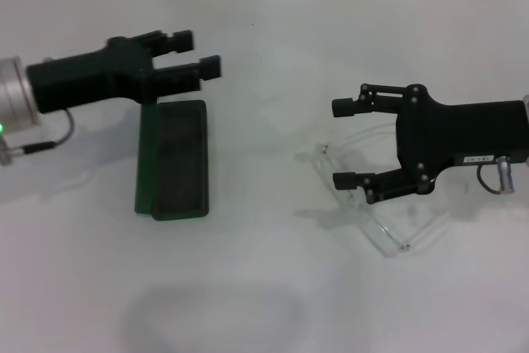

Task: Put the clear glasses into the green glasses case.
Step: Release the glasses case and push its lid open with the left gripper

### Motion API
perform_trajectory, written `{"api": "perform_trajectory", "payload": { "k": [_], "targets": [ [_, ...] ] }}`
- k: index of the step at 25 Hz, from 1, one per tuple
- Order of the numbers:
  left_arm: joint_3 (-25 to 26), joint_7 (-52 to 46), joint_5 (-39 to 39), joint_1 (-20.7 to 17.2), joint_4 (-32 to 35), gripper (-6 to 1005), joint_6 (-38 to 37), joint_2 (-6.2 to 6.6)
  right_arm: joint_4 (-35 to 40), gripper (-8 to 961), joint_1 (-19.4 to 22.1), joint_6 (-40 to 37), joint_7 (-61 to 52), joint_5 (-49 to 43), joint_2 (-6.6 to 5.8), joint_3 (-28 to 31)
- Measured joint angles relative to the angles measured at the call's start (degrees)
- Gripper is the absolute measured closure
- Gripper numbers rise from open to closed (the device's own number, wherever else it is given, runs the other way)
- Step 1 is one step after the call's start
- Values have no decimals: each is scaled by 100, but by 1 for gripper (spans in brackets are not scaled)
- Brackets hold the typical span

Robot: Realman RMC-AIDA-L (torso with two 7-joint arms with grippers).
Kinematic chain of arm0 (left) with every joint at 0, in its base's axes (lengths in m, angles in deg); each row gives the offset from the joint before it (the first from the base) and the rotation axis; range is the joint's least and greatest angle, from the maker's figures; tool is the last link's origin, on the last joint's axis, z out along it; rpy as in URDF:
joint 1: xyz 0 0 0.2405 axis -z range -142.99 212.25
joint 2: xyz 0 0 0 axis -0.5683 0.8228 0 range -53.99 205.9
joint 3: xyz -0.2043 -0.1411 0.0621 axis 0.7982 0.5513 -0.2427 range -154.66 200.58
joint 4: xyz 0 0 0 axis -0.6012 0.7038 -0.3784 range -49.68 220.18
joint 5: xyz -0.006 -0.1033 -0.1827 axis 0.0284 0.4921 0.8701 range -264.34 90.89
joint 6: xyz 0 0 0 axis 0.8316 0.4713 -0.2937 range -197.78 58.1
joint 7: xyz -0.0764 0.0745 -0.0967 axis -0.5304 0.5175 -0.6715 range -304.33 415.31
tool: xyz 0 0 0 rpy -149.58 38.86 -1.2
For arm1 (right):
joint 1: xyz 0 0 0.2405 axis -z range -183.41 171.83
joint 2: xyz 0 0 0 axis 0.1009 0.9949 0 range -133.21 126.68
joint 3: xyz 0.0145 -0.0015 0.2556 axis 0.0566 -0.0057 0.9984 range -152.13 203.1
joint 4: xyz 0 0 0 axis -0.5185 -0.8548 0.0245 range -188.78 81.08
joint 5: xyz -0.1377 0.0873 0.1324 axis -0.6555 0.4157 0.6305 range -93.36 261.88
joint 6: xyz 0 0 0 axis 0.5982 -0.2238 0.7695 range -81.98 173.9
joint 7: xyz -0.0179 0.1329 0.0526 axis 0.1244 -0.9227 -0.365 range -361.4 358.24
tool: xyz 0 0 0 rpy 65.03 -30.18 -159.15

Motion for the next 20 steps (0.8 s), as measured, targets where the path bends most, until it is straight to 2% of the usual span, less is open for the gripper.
{"api": "perform_trajectory", "payload": {
  "k": [2, 3, 5, 10, 11, 12, 14, 20],
  "targets": [
    [323, -1012, -923, -162, 799, 226, 188, 14, 4, 87, 19, 0, 0, 1, -1, -1],
    [634, -1716, -1718, -281, 1391, 227, 256, -77, 6, 87, 27, 0, 0, 2, -1, -1],
    [934, -2218, -2401, -397, 1887, 230, 254, -228, 18, 87, 52, 1, 0, 3, -1, -1],
    [1550, -3171, -3945, -844, 3289, 237, 244, -866, 30, 87, 69, 26, 0, 10, 2, 6],
    [1550, -3171, -3945, -844, 3289, 239, 244, -866, 30, 87, 65, 38, 0, 11, 5, 7],
    [1637, -3464, -4424, -950, 3646, 240, 260, -1071, 30, 87, 58, 47, 0, 11, 6, 8],
    [1622, -3745, -4685, -960, 3736, 243, 265, -1115, 31, 87, 36, 61, 0, 12, 18, 6],
    [1596, -4410, -5226, -763, 3494, 252, 278, -1120, 31, 88, 29, 62, 0, 11, 40, -9]
  ]
}}
